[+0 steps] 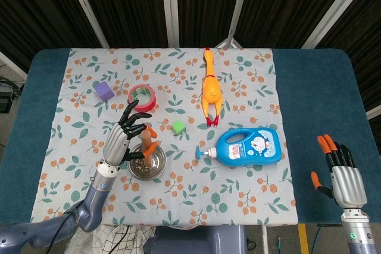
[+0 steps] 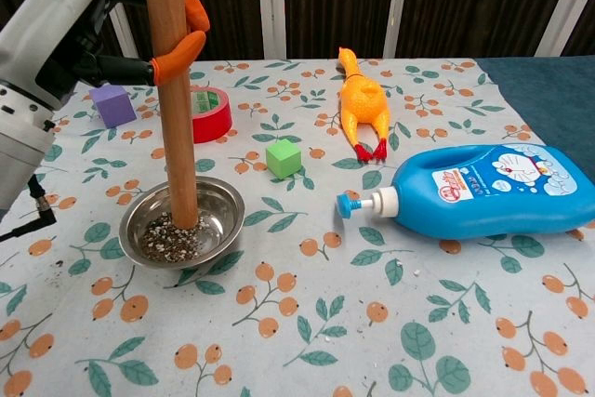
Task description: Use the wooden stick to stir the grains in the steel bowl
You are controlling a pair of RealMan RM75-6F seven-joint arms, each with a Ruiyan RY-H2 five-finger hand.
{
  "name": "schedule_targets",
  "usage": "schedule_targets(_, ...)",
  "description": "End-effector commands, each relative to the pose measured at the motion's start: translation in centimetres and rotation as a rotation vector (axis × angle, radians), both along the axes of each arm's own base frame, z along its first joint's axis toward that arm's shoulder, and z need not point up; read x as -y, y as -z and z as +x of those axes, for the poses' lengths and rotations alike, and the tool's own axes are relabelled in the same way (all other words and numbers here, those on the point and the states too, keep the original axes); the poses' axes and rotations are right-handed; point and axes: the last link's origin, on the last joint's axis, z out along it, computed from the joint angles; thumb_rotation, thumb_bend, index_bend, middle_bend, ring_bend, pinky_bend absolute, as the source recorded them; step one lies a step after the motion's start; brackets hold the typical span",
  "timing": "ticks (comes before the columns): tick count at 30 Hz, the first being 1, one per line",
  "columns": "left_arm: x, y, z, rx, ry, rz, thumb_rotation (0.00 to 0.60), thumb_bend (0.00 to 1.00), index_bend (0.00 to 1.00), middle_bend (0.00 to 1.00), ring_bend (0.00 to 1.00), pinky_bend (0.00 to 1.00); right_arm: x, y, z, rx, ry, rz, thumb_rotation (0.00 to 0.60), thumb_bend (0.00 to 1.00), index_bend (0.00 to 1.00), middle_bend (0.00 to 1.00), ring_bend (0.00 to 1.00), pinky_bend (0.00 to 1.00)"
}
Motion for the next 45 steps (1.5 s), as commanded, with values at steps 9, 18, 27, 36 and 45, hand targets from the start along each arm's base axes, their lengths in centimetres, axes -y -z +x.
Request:
schedule_targets(9, -0.5, 0.9, 0.0, 0.028, 0.042, -0.014, 0.6, 1.0, 0.54, 0.81, 0.29, 0.0, 0.1, 0.0, 0.0, 0.004, 0.002, 0.003, 0.6, 0.45, 0.0, 0.0, 0.0, 0.0)
schedule_targets(18, -0.8, 1.5, -0.4, 0.031, 0.086, -0.012, 0.6, 1.0, 0.54, 0.81, 0.29, 0.0, 0.1, 0.0, -0.1, 0.012, 0.008, 0.004, 0.6, 0.45, 0.0, 0.0, 0.0, 0.0)
schedule_targets(27, -1.4, 1.8, -0.3, 0.016, 0.116, -0.001, 0.6, 1.0, 0.54, 0.81, 0.29, 0.0, 0.2, 0.0, -0.1, 0.017, 0.015, 0.005, 0.6, 0.45, 0.0, 0.0, 0.0, 0.0)
schedule_targets(36, -1.3, 2.6, -1.1, -0.026, 0.125, -0.003, 0.6, 1.0, 0.53, 0.81, 0.29, 0.0, 0.2, 0.0, -0.1, 0.021, 0.019, 0.008, 0.6, 0.45, 0.0, 0.0, 0.0, 0.0)
schedule_targets(45, -0.9, 3.0, -1.9, -0.078, 0.146, 0.009, 0.6, 1.0, 0.53, 0.81, 0.29, 0.0, 0.2, 0.0, 0.0, 0.026, 0.019, 0.008, 0.6, 0.45, 0.0, 0.0, 0.0, 0.0)
